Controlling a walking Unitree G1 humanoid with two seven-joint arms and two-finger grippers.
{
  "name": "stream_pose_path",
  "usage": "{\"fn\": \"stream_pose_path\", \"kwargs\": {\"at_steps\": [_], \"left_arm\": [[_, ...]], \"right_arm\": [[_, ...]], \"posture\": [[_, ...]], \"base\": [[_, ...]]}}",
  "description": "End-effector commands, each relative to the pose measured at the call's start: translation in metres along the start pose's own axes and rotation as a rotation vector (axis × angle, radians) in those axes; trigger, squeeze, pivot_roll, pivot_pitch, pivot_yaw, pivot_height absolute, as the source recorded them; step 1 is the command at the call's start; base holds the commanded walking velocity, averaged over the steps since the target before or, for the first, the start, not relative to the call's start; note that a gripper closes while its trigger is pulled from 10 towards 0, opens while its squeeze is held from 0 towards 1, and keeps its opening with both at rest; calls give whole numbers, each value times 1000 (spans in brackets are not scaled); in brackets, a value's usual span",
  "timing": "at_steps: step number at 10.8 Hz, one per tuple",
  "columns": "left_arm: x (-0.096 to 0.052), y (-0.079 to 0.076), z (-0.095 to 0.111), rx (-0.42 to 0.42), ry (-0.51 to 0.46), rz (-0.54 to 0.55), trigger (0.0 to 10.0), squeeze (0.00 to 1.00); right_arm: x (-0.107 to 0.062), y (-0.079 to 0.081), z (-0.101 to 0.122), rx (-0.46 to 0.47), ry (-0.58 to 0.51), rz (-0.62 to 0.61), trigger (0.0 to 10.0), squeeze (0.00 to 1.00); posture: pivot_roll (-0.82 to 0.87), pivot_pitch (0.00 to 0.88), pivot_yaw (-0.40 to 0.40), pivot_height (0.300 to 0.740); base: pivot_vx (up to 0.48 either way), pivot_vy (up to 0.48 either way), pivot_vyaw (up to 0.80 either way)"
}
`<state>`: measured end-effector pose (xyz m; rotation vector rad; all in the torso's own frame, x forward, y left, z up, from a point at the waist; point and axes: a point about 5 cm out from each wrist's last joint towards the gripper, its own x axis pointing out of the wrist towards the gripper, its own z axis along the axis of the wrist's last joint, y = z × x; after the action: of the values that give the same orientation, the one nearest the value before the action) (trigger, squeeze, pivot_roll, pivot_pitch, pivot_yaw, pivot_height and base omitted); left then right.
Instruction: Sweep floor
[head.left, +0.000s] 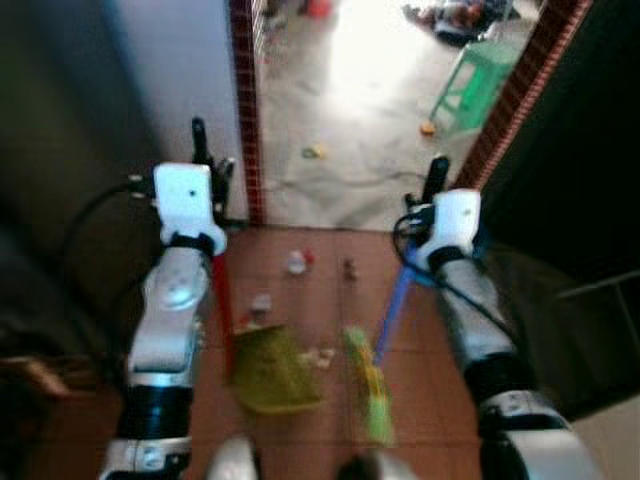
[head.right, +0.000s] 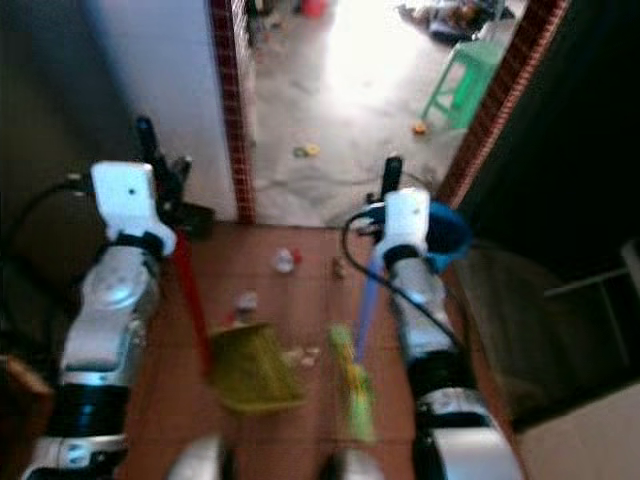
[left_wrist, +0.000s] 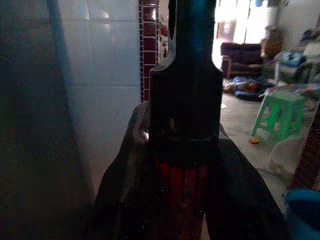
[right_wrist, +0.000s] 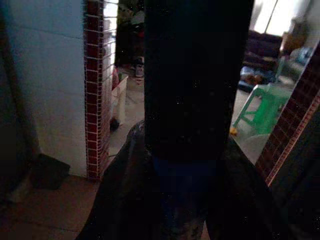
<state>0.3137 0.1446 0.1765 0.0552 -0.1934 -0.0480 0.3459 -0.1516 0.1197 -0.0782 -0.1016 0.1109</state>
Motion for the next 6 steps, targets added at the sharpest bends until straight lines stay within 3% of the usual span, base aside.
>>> {"fn": "stream_pose_path", "kwargs": {"at_steps": [1, 6], "left_arm": [[2, 3, 11, 9, -64, -11, 10000, 0], [2, -8, 8, 26, -55, -46, 10000, 0]], "right_arm": [[8, 8, 16, -9, -66, 21, 10000, 0], [7, 6, 16, -19, -73, 5, 10000, 0]], "posture": [[68, 35, -82, 740], [66, 40, -73, 740]], "base": [[401, 262, 0], [480, 0, 0]]}}
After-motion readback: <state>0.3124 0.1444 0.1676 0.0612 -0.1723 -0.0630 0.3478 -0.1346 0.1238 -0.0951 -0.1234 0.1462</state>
